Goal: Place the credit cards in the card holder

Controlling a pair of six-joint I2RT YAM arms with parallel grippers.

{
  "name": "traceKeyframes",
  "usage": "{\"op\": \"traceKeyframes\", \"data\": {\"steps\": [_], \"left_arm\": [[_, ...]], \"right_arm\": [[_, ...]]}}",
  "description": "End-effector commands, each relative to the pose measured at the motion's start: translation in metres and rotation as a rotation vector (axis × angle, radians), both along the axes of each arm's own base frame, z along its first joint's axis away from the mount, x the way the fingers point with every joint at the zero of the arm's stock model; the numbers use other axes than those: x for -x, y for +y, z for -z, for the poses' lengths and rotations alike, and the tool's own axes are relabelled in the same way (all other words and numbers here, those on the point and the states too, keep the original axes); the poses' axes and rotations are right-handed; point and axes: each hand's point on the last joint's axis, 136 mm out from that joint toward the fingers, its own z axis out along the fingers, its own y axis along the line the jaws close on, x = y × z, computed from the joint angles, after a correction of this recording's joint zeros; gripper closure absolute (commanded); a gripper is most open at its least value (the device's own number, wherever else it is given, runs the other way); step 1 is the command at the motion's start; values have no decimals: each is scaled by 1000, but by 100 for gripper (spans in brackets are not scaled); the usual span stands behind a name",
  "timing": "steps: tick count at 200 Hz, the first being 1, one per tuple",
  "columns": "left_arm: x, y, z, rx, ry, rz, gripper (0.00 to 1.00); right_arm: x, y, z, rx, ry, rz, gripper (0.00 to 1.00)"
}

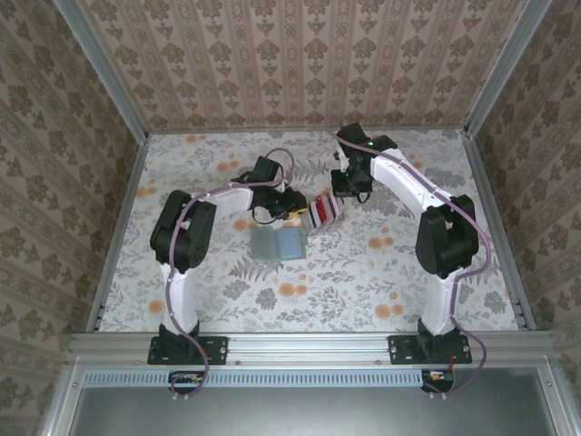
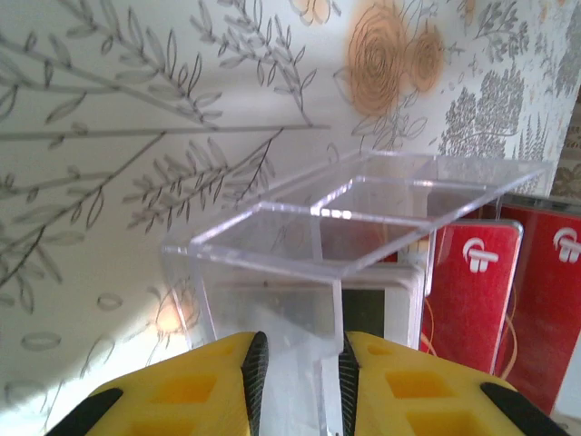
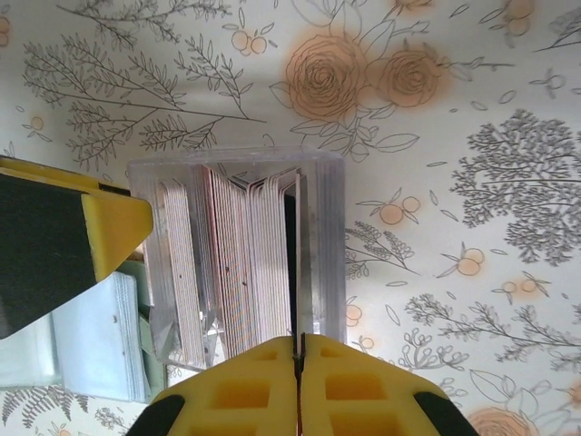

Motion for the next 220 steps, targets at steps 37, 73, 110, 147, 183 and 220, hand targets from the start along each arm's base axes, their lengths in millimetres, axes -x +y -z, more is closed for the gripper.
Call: {"op": "traceKeyframes", "data": {"steps": [37, 73, 110, 147, 183, 220], "left_arm": [[11, 10, -41, 25, -99, 49, 66], [18, 36, -49, -21, -120, 17, 66], [43, 76, -39, -151, -120, -19, 66], [62, 114, -21, -257, -94, -68, 66], [80, 131, 1, -321, -56, -97, 68], [92, 145, 22, -369, -26, -121, 69]], "right_arm": [[7, -11, -52, -55, -138, 27, 94], [27, 36, -60, -354, -173, -46, 95], [59, 96, -38, -593, -136, -116, 96], [87, 138, 3, -698, -90, -115, 97], [99, 154, 35, -705, -52, -77, 97], [101, 154, 59, -661, -32, -56, 97]]}}
